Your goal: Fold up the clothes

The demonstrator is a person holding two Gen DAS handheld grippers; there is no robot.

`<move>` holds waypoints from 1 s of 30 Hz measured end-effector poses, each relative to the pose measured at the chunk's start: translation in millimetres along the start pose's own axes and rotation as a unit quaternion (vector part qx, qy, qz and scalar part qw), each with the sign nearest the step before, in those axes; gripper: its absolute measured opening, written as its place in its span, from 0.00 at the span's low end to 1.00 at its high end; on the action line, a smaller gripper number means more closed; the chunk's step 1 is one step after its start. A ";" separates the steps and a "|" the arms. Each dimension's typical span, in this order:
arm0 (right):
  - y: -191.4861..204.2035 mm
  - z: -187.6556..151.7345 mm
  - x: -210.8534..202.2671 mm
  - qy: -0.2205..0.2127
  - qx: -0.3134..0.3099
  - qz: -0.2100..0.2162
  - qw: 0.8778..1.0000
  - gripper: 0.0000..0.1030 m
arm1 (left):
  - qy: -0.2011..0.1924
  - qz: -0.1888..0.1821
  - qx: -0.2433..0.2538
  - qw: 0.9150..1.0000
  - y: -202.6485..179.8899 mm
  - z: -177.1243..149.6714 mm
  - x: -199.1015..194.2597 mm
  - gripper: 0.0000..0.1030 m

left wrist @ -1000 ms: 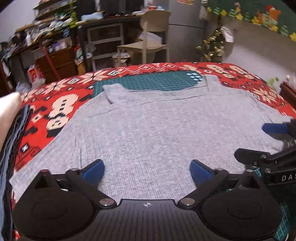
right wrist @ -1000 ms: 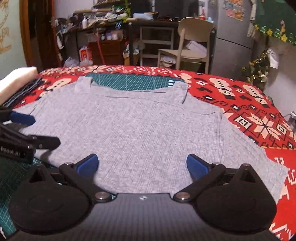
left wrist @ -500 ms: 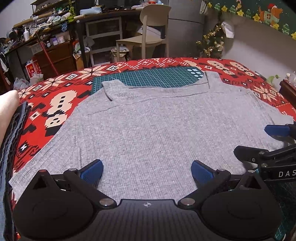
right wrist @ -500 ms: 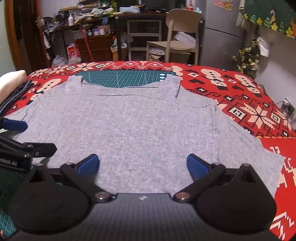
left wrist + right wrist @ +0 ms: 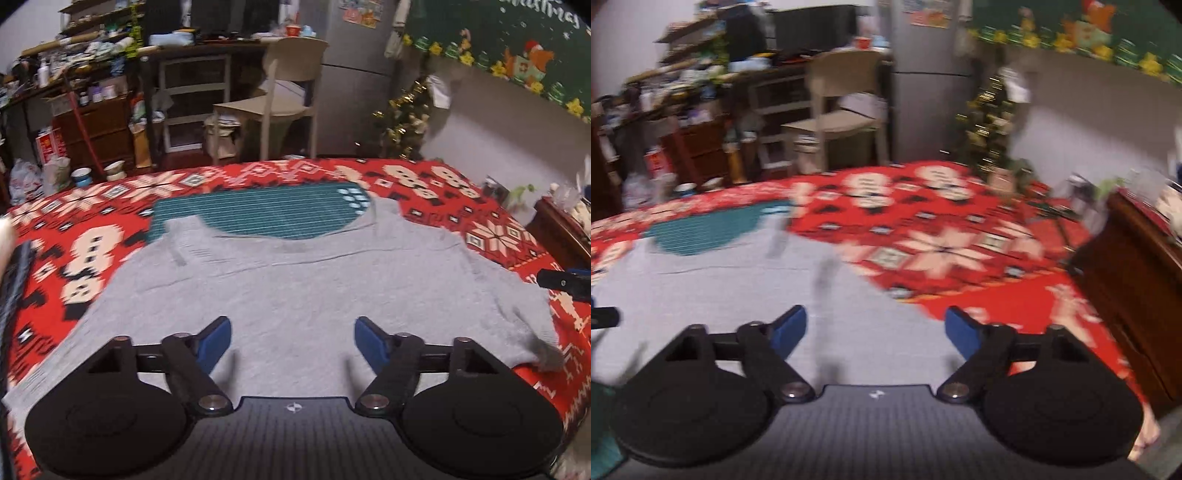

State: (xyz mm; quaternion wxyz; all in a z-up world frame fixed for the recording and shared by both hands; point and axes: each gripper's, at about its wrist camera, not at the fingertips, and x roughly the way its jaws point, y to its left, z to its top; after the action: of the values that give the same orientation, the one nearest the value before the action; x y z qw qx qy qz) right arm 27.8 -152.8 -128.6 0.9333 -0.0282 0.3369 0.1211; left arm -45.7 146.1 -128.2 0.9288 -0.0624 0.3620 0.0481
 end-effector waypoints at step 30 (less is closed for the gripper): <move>-58.6 -5.1 56.6 0.038 0.007 -0.072 0.997 0.16 | 0.035 -0.024 0.060 0.997 -66.2 7.7 39.7 0.43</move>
State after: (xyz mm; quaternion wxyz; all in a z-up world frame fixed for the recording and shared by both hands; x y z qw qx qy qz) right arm 81.1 -198.5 -170.2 0.9264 -0.0499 0.3698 0.0501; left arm -2.6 83.6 -144.2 0.9185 -0.0169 0.3951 0.0016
